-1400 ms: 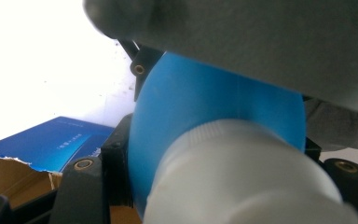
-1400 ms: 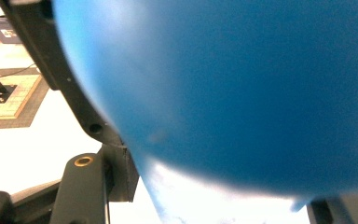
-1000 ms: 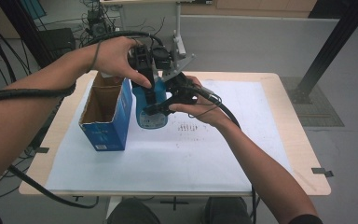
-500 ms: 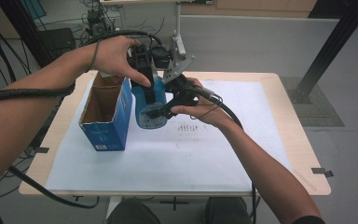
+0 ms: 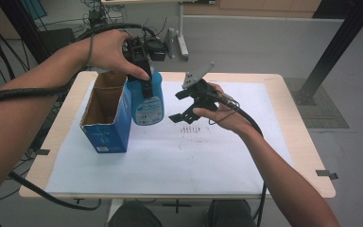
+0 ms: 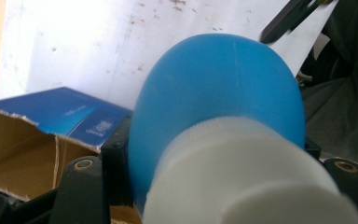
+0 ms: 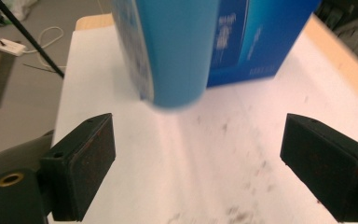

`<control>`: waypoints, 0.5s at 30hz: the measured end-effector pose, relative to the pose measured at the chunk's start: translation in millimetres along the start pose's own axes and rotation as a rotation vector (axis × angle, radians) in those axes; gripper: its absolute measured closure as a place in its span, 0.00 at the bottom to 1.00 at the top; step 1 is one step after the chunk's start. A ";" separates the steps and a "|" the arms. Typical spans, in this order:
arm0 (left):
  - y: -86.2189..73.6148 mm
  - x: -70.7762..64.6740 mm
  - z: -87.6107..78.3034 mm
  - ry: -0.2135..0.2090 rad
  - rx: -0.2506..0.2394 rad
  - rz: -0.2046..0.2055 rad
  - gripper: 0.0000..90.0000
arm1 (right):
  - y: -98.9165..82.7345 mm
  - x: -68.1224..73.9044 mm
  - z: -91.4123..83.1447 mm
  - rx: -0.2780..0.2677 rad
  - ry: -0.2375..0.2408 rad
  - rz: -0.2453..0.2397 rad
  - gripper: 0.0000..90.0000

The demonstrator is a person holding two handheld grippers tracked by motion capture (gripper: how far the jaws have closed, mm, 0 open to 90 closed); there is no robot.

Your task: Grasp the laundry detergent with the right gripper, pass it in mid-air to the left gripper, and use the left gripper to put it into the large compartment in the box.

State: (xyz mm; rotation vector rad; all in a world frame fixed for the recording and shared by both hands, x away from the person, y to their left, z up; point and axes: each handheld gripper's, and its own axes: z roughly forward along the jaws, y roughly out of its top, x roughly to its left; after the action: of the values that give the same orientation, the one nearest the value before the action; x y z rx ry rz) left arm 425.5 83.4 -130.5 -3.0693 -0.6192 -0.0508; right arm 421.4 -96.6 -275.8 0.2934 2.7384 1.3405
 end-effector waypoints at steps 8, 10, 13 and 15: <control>-4.8 3.7 -17.1 0.014 -0.004 -0.121 0.42 | -34.2 -10.0 -34.0 0.042 -0.105 0.050 0.05; -5.7 5.0 -22.8 0.022 -0.009 -0.151 0.42 | -42.3 -11.7 -43.0 0.052 -0.121 0.062 0.04; -7.8 7.1 -31.4 0.032 -0.018 -0.206 0.42 | -54.2 -14.0 -57.6 0.059 -0.146 0.095 0.04; -9.5 8.9 -36.6 0.038 -0.026 -0.246 0.42 | -59.6 -15.1 -65.3 0.063 -0.165 0.111 0.04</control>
State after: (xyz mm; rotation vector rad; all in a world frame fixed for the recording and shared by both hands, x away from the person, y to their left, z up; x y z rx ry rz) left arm 428.9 95.0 -93.6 -2.9889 -0.9974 -0.1186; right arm 418.0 -186.0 -282.9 0.5424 2.6647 1.1962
